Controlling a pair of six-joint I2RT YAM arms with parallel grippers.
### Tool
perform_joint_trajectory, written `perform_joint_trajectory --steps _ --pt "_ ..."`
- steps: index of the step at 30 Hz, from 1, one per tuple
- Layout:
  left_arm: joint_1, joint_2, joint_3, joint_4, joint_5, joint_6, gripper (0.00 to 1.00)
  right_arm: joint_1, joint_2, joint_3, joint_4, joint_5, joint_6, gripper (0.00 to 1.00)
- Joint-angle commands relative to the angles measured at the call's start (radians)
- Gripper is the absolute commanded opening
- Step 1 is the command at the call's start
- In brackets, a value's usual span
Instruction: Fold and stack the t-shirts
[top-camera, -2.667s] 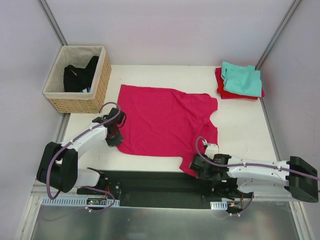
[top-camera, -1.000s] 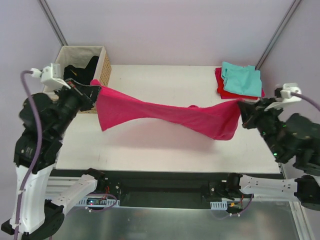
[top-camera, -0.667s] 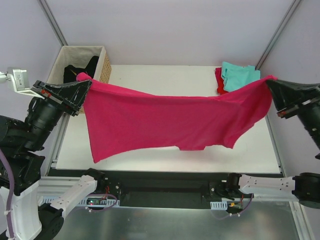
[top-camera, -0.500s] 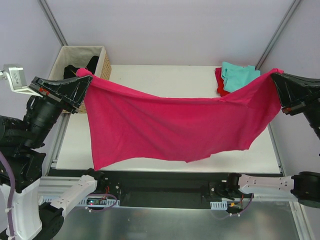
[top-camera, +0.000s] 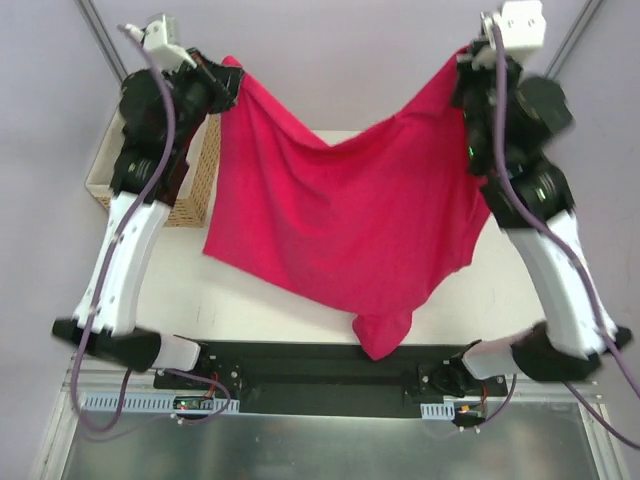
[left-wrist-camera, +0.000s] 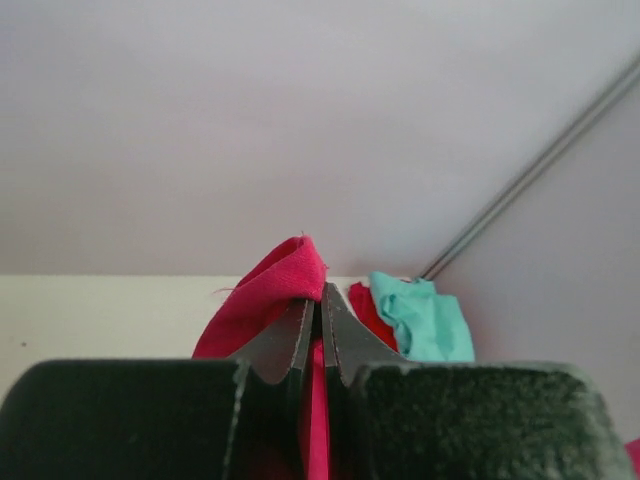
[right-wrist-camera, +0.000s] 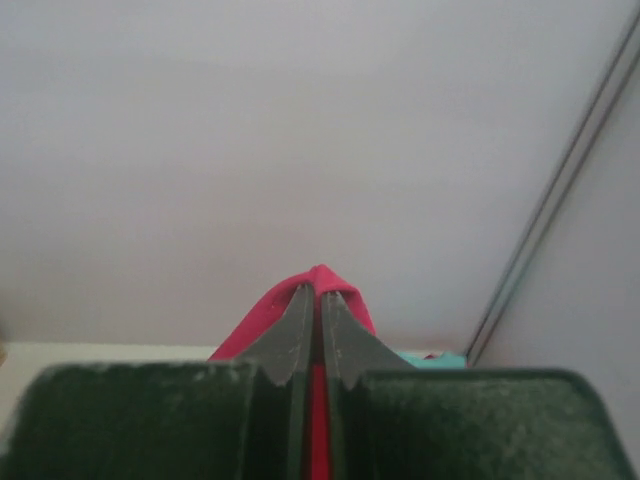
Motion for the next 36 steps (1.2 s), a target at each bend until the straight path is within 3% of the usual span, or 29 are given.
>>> perform_joint_trajectory --steps 1,3,4,7,9,14,20,23,24,28,31,32,33,34,36 --pt "0.111 0.218 0.224 0.089 0.022 -0.081 0.0 -0.344 0.27 0.306 -0.089 -0.24 0.389 0.01" --pt "0.148 0.385 0.352 0.078 0.065 -0.107 0.0 -0.43 0.467 0.457 -0.111 -0.306 0.423 0.01" --pt "0.172 0.495 0.505 0.054 0.076 -0.124 0.0 -0.455 0.517 0.559 -0.093 -0.329 0.432 0.01" --pt "0.217 0.637 0.753 0.05 0.154 -0.161 0.0 -0.481 0.524 0.516 0.046 -0.398 0.46 0.01" --pt "0.223 0.657 0.823 0.069 0.185 -0.153 0.0 -0.486 0.454 0.393 0.128 -0.483 0.475 0.01" --pt "0.226 0.541 0.729 0.19 0.239 -0.146 0.0 -0.486 0.404 0.439 0.119 -0.576 0.475 0.01" --pt "0.226 0.368 0.605 0.196 0.307 -0.176 0.0 -0.454 0.222 0.381 0.104 -0.674 0.497 0.01" --pt "0.211 0.184 0.346 0.233 0.331 -0.192 0.0 -0.42 0.055 0.19 0.104 -0.731 0.482 0.01" --pt "0.197 0.129 0.146 0.288 0.314 -0.192 0.0 -0.414 0.011 0.125 0.105 -0.723 0.489 0.01" --pt "0.193 -0.135 -0.303 0.401 0.283 -0.215 0.0 -0.414 -0.201 -0.368 0.112 -0.685 0.549 0.01" --pt "0.184 -0.233 -0.619 0.421 0.306 -0.23 0.0 -0.414 -0.35 -0.666 0.085 -0.64 0.624 0.01" --pt "0.177 -0.252 -0.703 0.434 0.308 -0.241 0.0 -0.414 -0.429 -0.893 0.096 -0.639 0.668 0.01" --pt "0.164 -0.284 -0.879 0.461 0.299 -0.262 0.0 -0.414 -0.462 -0.99 0.122 -0.637 0.69 0.01" --pt "0.138 -0.298 -0.963 0.509 0.288 -0.261 0.0 -0.412 -0.499 -1.164 0.128 -0.637 0.707 0.01" --pt "0.104 -0.314 -1.143 0.52 0.196 -0.247 0.0 -0.411 -0.58 -1.28 0.119 -0.671 0.736 0.01"
